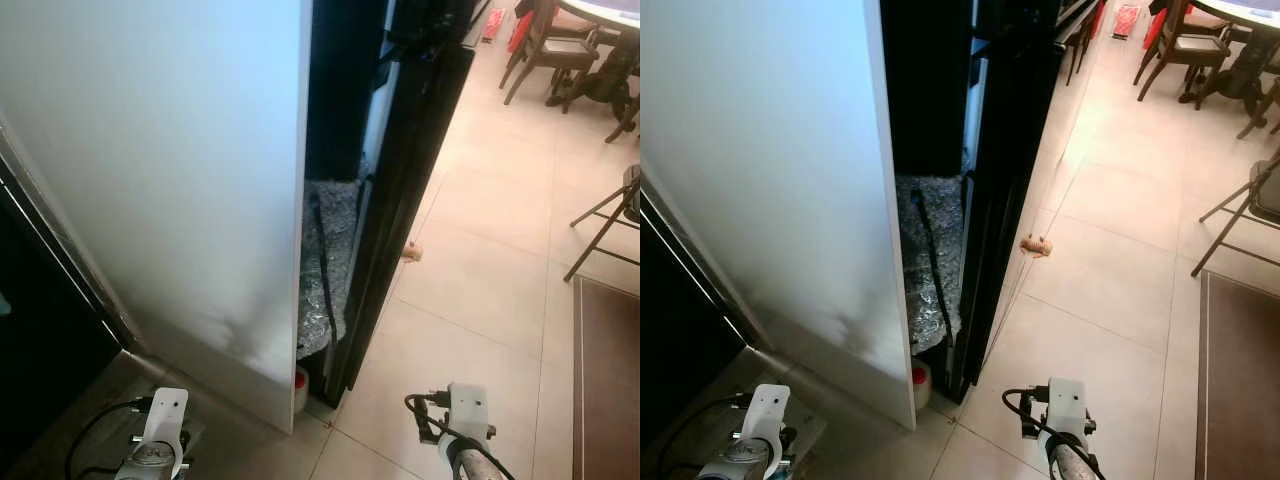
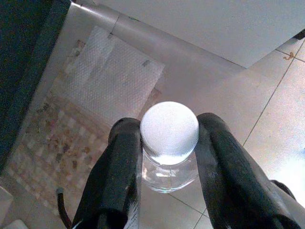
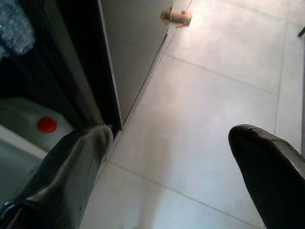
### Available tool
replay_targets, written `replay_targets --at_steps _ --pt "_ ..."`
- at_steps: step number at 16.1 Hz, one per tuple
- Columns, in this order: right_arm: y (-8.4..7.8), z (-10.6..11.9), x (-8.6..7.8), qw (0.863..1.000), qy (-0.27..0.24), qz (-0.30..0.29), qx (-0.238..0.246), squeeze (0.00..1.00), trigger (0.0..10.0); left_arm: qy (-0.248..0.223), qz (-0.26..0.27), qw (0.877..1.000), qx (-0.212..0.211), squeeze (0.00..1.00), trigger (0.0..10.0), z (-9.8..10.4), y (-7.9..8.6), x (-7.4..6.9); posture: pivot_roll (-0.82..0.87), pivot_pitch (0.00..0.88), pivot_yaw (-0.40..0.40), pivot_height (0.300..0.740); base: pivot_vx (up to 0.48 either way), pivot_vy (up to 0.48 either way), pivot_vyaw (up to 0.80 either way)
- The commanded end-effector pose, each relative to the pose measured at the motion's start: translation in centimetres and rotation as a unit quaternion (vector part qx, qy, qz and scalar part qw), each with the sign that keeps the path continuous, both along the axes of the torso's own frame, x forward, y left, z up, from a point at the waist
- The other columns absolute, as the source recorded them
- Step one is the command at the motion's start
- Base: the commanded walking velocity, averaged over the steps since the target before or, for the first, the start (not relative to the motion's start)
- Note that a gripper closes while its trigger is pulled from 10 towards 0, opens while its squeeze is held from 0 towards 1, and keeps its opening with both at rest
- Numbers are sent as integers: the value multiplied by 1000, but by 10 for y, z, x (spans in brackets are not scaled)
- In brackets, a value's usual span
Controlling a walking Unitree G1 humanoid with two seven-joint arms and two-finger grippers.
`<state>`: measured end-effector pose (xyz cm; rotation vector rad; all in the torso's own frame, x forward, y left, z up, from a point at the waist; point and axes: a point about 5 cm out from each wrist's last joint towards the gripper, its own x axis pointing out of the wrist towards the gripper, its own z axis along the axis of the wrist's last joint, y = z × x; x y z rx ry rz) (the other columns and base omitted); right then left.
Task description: Restocking fridge
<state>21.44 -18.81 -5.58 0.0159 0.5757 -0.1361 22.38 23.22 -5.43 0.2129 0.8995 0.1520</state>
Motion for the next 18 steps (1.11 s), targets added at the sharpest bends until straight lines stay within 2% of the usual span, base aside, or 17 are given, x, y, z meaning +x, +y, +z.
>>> replay_targets --at_steps 1,10,11,12,13,14,15,18 --pt "-3 2 0 1000 -13 -7 -8 0 10000 4 -10 1000 2 0 10000 0 -2 0 32 0 -45 740 0 0 0" --pt "-2 5 -1 999 -41 -3 -25 0 10000 6 -16 1000 6 0 10000 -1 -1 -2 26 0 -36 740 0 0 0" --pt "-4 37 44 993 -105 10 -53 0 10000 6 -17 1000 7 0 10000 -1 -1 -2 25 0 -35 740 0 0 0" --pt "-5 69 82 987 -135 14 -88 0 10000 6 -18 1000 7 0 10000 -2 -1 -2 24 0 -34 740 0 0 0" --pt "-4 78 92 985 -141 15 -102 0 10000 7 -19 1000 8 0 10000 -2 -1 -2 24 0 -31 740 0 0 0" --pt "-2 82 96 983 -152 15 -101 0 10000 7 -20 1000 9 0 10000 -2 -1 -2 24 0 -31 740 0 0 0" --pt "2 88 99 980 -180 8 -83 0 10000 8 -21 1000 9 0 10000 -2 -1 -3 21 0 -28 740 0 0 0" --pt "1 90 95 975 -209 1 -77 0 10000 8 -21 1000 10 0 10000 -2 -1 -3 22 0 -29 740 0 0 0"
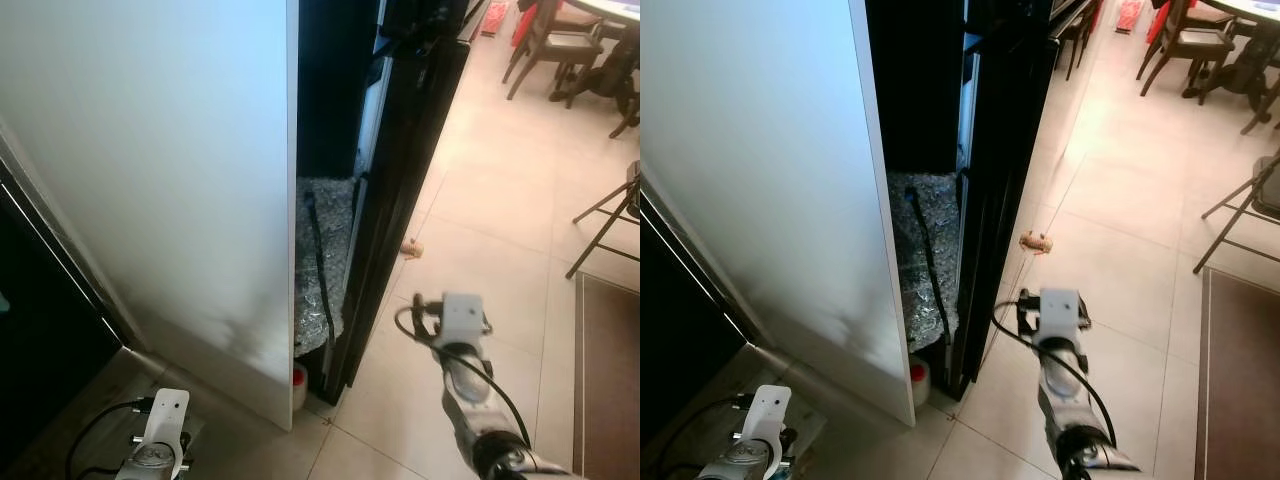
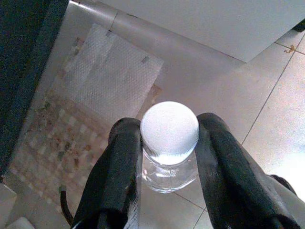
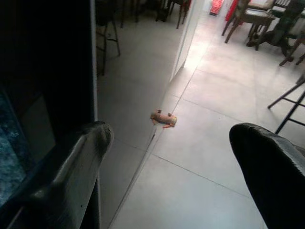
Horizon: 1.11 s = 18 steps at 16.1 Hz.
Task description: Restocking fridge
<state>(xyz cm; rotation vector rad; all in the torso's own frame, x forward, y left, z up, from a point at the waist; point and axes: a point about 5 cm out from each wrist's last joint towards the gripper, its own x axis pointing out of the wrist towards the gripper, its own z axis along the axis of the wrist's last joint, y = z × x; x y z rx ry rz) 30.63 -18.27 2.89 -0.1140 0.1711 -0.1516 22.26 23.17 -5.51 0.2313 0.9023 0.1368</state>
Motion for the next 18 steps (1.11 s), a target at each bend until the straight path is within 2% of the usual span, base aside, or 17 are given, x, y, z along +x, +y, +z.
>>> replay_targets --at_steps 1,3,7,10,13,14,15,18 --pt "-6 6 0 1000 -26 -9 -7 0 10000 5 -11 1000 6 0 10000 -1 0 -2 21 0 -29 740 0 0 0" --pt "-2 4 -3 999 -27 10 -18 0 10000 4 -13 1000 7 0 10000 -1 0 -1 22 0 -30 740 0 0 0" --pt "16 11 7 996 -33 83 17 0 10000 -2 -6 1000 5 0 10000 1 0 1 31 0 -35 740 0 0 0" --pt "23 24 18 994 -49 100 20 0 10000 -3 -4 1000 4 0 10000 1 -1 2 28 0 -39 740 0 0 0" --pt "23 27 22 993 -47 105 20 0 10000 -3 -1 1000 2 0 10000 1 -2 2 31 0 -43 740 0 0 0" --pt "22 28 24 993 -47 106 20 90 10000 -3 0 1000 1 0 10000 1 -2 2 31 0 -44 740 0 0 0" --pt "22 29 24 993 -46 107 20 1000 10000 -2 1 1000 1 0 10000 1 -2 2 32 0 -45 740 0 0 0" --pt "20 32 28 993 -45 108 18 1000 10000 -2 2 1000 1 0 10000 1 -2 2 35 0 -45 740 0 0 0"
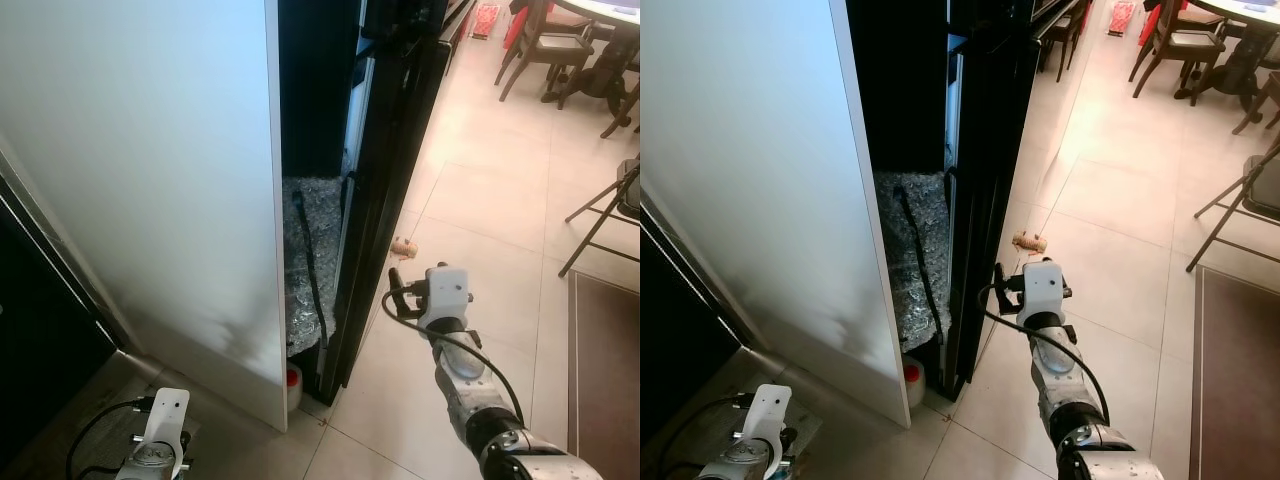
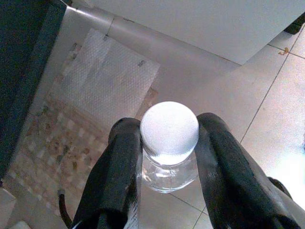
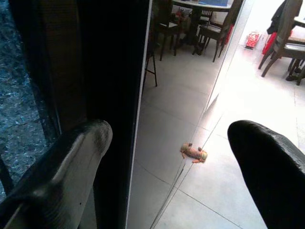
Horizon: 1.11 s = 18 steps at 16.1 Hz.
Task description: Restocking fridge
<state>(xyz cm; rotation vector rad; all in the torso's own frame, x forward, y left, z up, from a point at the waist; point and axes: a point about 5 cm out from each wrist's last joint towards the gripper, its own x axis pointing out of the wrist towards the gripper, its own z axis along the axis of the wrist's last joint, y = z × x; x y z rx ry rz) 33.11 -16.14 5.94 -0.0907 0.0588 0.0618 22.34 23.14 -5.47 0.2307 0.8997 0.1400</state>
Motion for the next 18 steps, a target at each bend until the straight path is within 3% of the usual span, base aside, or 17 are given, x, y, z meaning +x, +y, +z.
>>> replay_targets --at_steps 1,2,3,4,13,18 --pt "-2 4 5 1000 6 -5 -8 1000 10000 -1 1 1000 1 0 10000 0 -1 1 35 0 -44 740 0 0 0" --pt "-4 5 7 1000 10 -15 -18 1000 10000 -1 1 1000 1 0 10000 1 -1 1 35 0 -43 740 0 0 0" --pt "-5 7 9 1000 8 -18 -16 729 10000 -2 1 1000 0 0 10000 1 -1 2 36 0 -43 740 0 0 0" --pt "-3 10 12 1000 6 -16 -15 0 10000 -2 1 1000 0 0 10000 1 -1 2 36 0 -42 740 0 0 0" --pt "-13 53 42 999 -13 -19 -47 0 10000 -2 2 1000 1 0 10000 1 -1 1 46 2 -39 740 0 0 0" --pt "-12 59 47 998 -6 -2 -56 0 10000 -2 2 1000 1 0 10000 0 -1 1 59 7 -39 740 0 0 0"
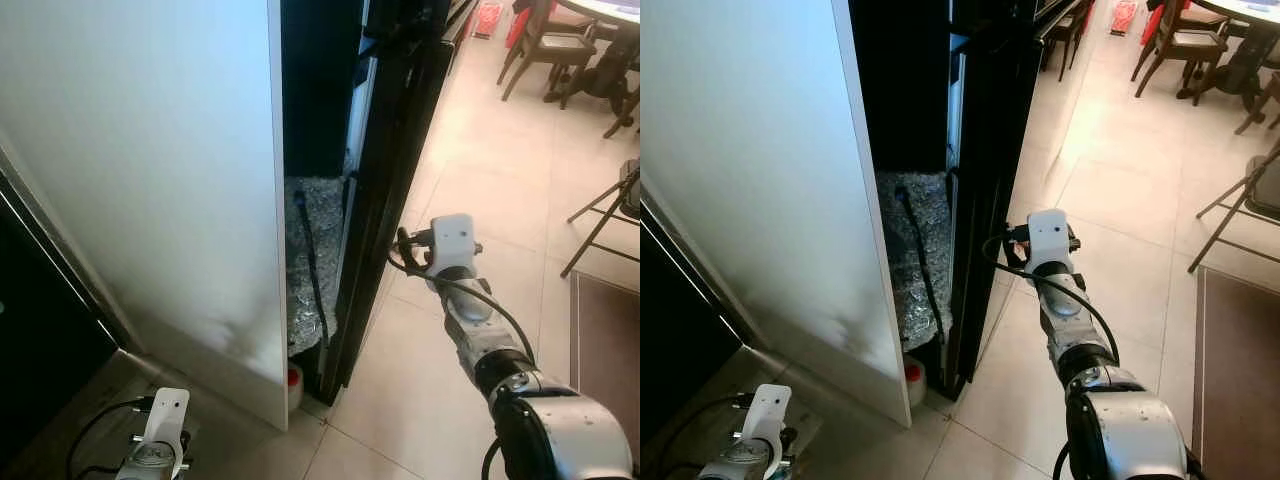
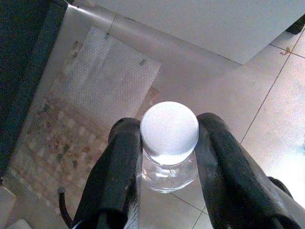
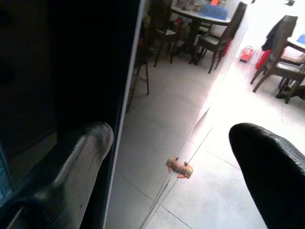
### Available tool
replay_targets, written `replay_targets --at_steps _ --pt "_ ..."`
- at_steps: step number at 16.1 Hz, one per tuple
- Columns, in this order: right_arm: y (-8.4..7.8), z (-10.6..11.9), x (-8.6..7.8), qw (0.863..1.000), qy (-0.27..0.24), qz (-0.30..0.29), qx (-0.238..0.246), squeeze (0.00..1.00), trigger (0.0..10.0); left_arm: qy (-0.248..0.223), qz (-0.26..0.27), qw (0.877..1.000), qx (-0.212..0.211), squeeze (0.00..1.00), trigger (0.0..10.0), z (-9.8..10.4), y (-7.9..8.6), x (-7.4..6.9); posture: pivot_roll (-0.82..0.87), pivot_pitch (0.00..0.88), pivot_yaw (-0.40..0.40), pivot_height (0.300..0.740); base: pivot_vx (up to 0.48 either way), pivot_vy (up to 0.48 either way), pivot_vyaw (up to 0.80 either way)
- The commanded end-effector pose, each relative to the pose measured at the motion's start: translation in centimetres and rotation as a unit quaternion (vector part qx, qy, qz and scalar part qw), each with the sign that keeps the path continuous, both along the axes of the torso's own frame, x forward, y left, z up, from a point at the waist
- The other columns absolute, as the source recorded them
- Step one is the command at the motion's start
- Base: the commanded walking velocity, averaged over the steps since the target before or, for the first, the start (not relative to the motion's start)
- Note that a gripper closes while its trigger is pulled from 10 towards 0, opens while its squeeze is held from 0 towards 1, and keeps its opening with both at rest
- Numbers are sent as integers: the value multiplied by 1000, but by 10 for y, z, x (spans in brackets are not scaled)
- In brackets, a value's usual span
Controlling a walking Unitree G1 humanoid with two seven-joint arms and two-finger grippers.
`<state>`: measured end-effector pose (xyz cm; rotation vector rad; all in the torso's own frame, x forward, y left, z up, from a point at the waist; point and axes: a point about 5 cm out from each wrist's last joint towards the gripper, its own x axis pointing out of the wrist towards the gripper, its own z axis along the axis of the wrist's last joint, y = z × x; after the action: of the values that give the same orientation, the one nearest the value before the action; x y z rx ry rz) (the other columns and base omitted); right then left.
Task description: Restocking fridge
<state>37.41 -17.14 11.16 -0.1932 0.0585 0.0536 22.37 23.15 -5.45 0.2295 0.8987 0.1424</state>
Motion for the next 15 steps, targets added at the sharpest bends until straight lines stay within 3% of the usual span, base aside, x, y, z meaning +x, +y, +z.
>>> replay_targets --at_steps 1,7,12,15 --pt "-2 8 5 1000 -3 1 -6 0 10000 -2 1 1000 1 0 10000 0 -1 1 59 8 -39 740 0 0 0" --pt "-27 24 11 999 -2 -30 -40 0 10000 -2 2 1000 2 0 10000 0 -1 1 63 5 -37 740 0 0 0" --pt "-64 21 2 992 -2 -115 -51 0 10000 -5 -1 1000 -3 0 10000 0 -1 1 60 5 -37 740 0 0 0" --pt "-63 7 -7 991 -9 -127 -35 0 10000 -8 -3 1000 -7 0 10000 1 -1 2 51 6 -37 740 0 0 0"
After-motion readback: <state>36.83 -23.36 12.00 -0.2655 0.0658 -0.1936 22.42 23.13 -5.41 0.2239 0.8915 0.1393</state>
